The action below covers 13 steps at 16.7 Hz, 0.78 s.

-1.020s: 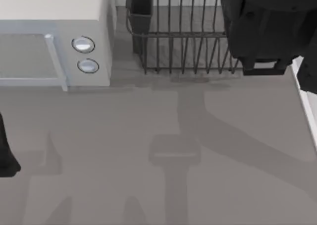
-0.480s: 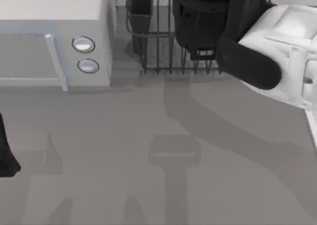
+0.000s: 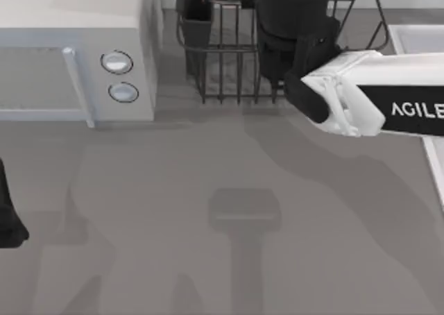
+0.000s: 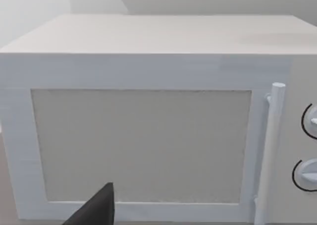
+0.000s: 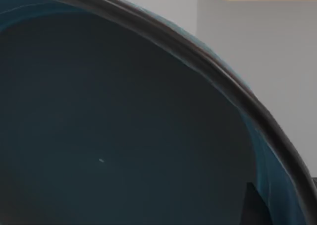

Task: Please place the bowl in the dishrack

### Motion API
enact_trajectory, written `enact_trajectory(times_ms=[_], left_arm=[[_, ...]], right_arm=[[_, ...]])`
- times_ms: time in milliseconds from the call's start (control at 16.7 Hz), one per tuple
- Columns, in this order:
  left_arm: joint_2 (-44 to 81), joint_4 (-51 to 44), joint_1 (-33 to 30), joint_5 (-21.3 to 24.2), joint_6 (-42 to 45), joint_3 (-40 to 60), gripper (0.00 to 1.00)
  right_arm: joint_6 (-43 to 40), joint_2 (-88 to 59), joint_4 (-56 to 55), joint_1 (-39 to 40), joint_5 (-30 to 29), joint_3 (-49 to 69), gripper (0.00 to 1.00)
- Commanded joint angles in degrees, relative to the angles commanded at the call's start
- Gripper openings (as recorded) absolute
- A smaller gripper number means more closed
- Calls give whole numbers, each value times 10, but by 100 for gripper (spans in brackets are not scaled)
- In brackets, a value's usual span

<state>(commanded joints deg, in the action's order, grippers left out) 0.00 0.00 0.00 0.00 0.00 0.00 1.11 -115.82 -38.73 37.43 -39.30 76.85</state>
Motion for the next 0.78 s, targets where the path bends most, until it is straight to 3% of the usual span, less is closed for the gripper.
enact_trajectory(times_ms=[360, 780], left_arm=[[0, 0, 0, 0, 0, 0, 100], [0, 0, 0, 0, 0, 0, 100]], right_arm=[[-1, -13, -14, -12, 12, -5, 0], [-1, -13, -14, -12, 12, -5, 53]])
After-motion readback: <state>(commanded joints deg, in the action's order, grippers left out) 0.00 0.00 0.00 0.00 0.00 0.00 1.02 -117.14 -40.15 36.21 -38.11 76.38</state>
